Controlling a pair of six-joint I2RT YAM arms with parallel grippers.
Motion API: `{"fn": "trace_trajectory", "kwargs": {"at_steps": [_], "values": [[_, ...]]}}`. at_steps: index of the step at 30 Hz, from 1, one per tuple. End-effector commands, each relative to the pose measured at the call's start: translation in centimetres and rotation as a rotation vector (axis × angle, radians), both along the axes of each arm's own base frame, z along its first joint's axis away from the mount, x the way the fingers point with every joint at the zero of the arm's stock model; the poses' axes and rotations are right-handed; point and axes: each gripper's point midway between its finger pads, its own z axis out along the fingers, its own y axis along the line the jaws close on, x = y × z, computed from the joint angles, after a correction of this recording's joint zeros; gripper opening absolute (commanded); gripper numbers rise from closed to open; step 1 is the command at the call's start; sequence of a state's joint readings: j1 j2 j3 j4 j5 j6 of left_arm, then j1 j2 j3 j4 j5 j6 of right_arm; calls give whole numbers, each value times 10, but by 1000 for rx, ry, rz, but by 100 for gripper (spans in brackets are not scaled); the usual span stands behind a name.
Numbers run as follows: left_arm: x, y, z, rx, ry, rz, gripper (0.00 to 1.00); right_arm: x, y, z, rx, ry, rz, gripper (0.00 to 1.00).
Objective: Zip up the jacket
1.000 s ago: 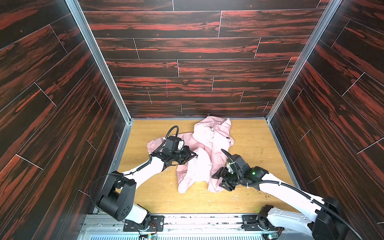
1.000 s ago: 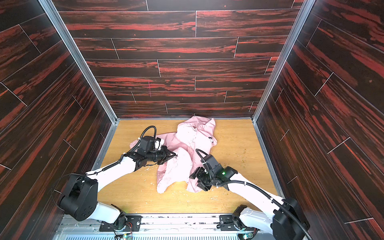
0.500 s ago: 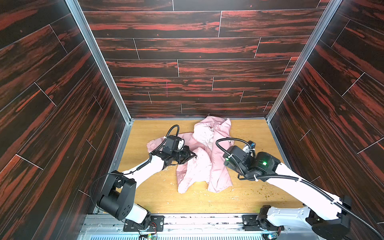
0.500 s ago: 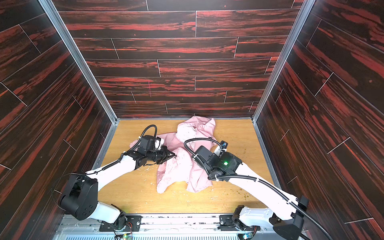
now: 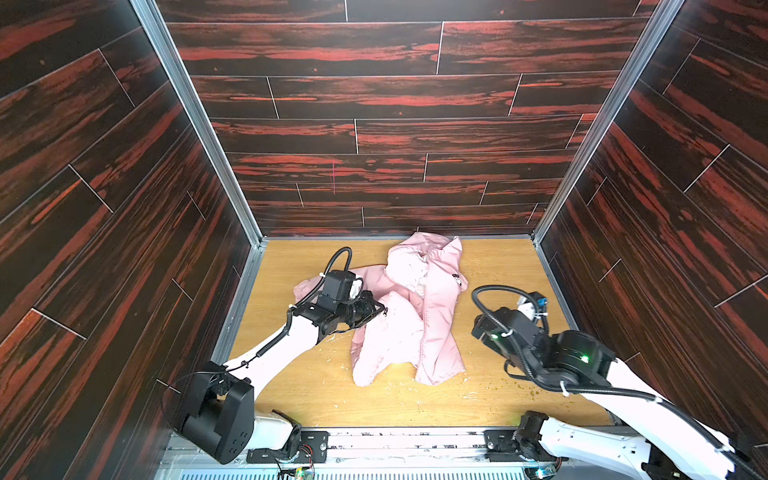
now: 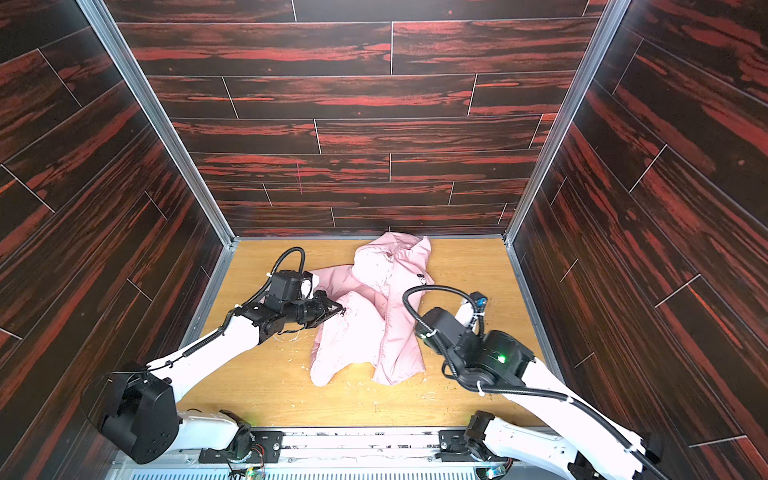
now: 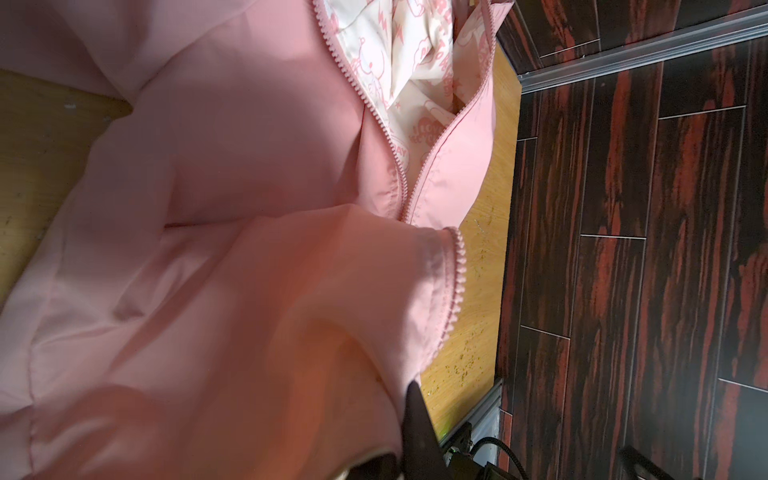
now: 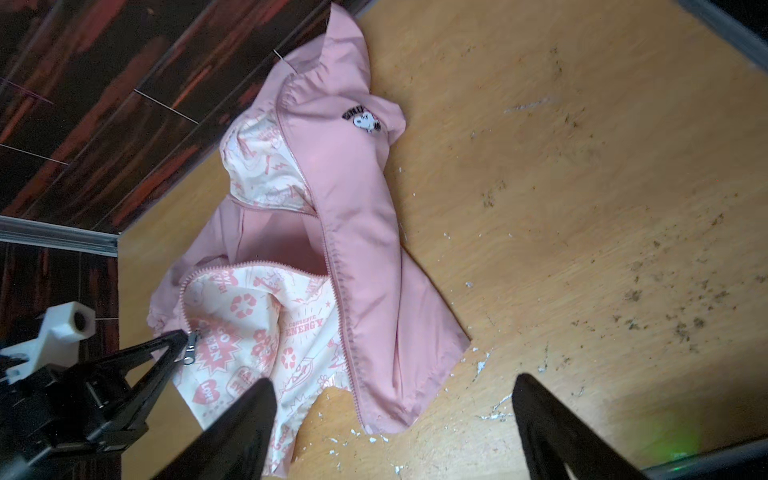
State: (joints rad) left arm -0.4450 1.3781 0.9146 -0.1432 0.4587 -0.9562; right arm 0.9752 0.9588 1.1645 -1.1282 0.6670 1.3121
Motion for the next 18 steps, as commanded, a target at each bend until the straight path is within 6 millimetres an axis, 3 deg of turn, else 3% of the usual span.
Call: {"fn": "trace_trajectory", "kwargs": {"at_steps": [1, 7, 13, 18], "values": [[-5, 8, -2, 20, -6, 13, 0, -6, 32, -16, 95, 66, 97, 83], [-4, 9, -6, 26, -11, 22, 0, -12, 87, -54, 369, 112, 208, 74], [-7, 12, -10, 32, -13, 27, 0, -31, 118, -110, 490, 254, 197, 70], [-11, 14, -13, 37, -11, 26, 0, -45, 141, -136, 513, 294, 196, 70]]}}
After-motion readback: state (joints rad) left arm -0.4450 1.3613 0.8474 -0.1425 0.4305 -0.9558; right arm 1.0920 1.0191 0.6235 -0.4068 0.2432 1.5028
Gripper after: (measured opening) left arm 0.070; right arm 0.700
